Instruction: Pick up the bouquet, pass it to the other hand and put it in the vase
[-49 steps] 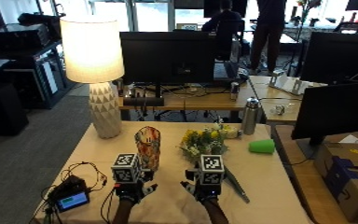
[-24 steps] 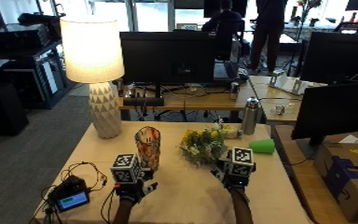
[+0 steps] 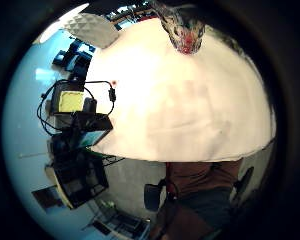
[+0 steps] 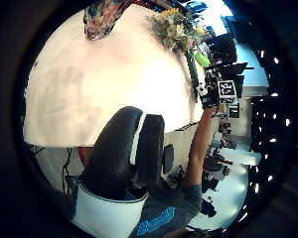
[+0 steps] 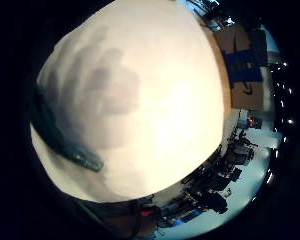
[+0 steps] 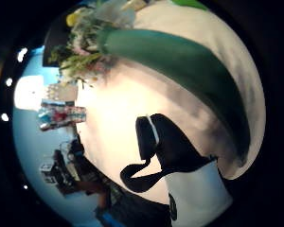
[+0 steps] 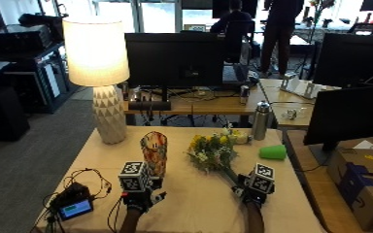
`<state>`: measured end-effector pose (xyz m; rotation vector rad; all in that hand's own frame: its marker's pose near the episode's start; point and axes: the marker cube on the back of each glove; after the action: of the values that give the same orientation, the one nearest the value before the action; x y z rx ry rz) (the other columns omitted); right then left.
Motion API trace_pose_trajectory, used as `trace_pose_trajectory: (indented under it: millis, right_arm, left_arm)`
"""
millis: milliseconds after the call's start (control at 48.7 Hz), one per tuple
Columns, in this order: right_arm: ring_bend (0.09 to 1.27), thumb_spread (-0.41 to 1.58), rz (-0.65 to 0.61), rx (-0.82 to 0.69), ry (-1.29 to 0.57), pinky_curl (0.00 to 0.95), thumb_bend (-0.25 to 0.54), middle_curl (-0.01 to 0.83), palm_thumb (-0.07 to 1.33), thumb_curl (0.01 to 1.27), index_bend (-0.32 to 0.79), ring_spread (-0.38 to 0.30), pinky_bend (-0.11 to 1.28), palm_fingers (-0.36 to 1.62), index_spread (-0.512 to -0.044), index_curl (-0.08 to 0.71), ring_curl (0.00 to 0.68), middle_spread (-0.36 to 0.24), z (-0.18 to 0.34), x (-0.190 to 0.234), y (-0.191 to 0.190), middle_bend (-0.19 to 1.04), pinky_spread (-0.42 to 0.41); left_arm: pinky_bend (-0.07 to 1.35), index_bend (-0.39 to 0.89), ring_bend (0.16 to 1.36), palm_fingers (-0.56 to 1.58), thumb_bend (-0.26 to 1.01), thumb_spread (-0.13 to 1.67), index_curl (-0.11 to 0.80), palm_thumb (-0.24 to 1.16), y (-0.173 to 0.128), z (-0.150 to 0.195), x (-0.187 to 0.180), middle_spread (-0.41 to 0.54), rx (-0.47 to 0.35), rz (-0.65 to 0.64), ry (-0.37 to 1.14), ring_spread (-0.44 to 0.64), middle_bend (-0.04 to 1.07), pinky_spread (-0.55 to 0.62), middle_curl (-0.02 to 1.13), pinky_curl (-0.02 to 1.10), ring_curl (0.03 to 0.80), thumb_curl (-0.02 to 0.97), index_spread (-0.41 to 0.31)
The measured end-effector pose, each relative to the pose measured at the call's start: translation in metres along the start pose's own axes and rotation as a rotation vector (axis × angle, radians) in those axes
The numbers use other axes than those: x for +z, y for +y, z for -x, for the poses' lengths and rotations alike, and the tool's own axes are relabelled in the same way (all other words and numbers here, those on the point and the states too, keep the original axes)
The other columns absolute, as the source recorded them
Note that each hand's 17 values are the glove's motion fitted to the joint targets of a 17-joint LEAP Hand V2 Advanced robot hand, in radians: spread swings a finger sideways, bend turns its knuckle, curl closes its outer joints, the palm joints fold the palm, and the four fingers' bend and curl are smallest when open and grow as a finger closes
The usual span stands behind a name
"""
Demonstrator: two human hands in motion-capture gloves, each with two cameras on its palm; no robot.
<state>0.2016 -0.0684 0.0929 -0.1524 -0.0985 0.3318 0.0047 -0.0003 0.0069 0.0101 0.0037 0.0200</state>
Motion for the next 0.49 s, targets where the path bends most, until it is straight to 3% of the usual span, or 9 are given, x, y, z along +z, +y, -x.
trace_pose_trajectory:
  millis: [82,185,205,308,349,410,451,492]
  right_arm:
    - [0.26,1.09,0.059,0.017,-0.027,0.279,0.001,0.257,0.44,0.29,0.1,0.204,0.79,-0.09,-0.382,0.152,0.241,0.047,0.003,0.003,0.012,0.19,0.303]
    - [0.26,1.11,0.026,0.053,-0.05,0.28,0.013,0.274,0.52,0.31,0.11,0.197,0.79,-0.05,-0.375,0.155,0.244,0.042,0.0,0.02,-0.004,0.21,0.301]
    - [0.29,1.12,0.008,0.062,-0.053,0.283,0.038,0.282,0.57,0.32,0.16,0.188,0.8,0.1,-0.362,0.172,0.253,0.034,-0.001,0.023,-0.008,0.22,0.293]
    - [0.35,1.14,-0.082,0.09,-0.041,0.244,0.065,0.294,0.67,0.35,0.23,0.16,0.72,0.37,-0.339,0.218,0.25,0.01,-0.002,0.024,-0.014,0.23,0.27]
    - [0.37,1.15,-0.109,0.1,-0.032,0.234,0.1,0.307,0.75,0.37,0.31,0.115,0.66,0.57,-0.333,0.256,0.266,-0.01,0.0,0.02,-0.01,0.25,0.255]
    - [0.41,1.13,-0.169,0.112,-0.011,0.227,0.121,0.334,0.82,0.4,0.33,0.025,0.62,0.81,-0.318,0.283,0.286,-0.048,0.001,0.014,-0.009,0.3,0.204]
    - [0.45,1.1,-0.203,0.116,0.003,0.236,0.117,0.349,0.85,0.41,0.28,-0.033,0.62,0.94,-0.308,0.288,0.308,-0.072,0.002,0.011,-0.011,0.32,0.129]
    - [0.44,1.08,-0.216,0.118,0.014,0.239,0.11,0.356,0.86,0.42,0.26,-0.068,0.61,0.95,-0.303,0.304,0.315,-0.085,0.002,0.008,-0.01,0.31,0.098]
  left_arm:
    - [0.54,0.14,0.63,0.06,-0.02,1.08,0.268,0.07,0.0,0.001,0.001,0.089,-0.004,0.004,-0.004,0.41,0.2,0.58,0.35,0.22,0.257,0.262,-0.105]
    - [0.54,0.14,0.63,0.06,-0.02,1.08,0.27,0.07,0.006,-0.002,0.001,0.089,-0.016,0.033,0.008,0.41,0.2,0.58,0.35,0.22,0.258,0.264,-0.105]
    - [0.54,0.14,0.63,0.06,-0.02,1.08,0.27,0.07,0.006,-0.001,0.002,0.089,-0.016,0.036,0.009,0.41,0.2,0.58,0.35,0.22,0.258,0.264,-0.105]
    - [0.54,0.14,0.63,0.05,-0.02,1.08,0.272,0.07,0.001,0.001,0.008,0.089,-0.011,0.036,0.01,0.41,0.2,0.58,0.35,0.22,0.259,0.265,-0.105]
    - [0.54,0.14,0.63,0.05,-0.02,1.08,0.272,0.07,0.003,0.0,0.008,0.089,-0.013,0.045,0.011,0.41,0.2,0.58,0.36,0.22,0.259,0.265,-0.105]
    - [0.54,0.14,0.63,0.05,-0.02,1.08,0.273,0.07,0.001,0.0,0.011,0.089,-0.013,0.05,0.011,0.41,0.2,0.58,0.36,0.22,0.259,0.265,-0.105]
    - [0.54,0.14,0.63,0.05,-0.02,1.08,0.273,0.07,-0.002,0.001,0.013,0.089,-0.011,0.05,0.008,0.41,0.2,0.58,0.36,0.22,0.26,0.266,-0.105]
    - [0.54,0.14,0.63,0.05,-0.02,1.08,0.274,0.07,0.0,0.0,0.013,0.089,-0.012,0.053,0.008,0.41,0.2,0.58,0.36,0.22,0.26,0.266,-0.105]
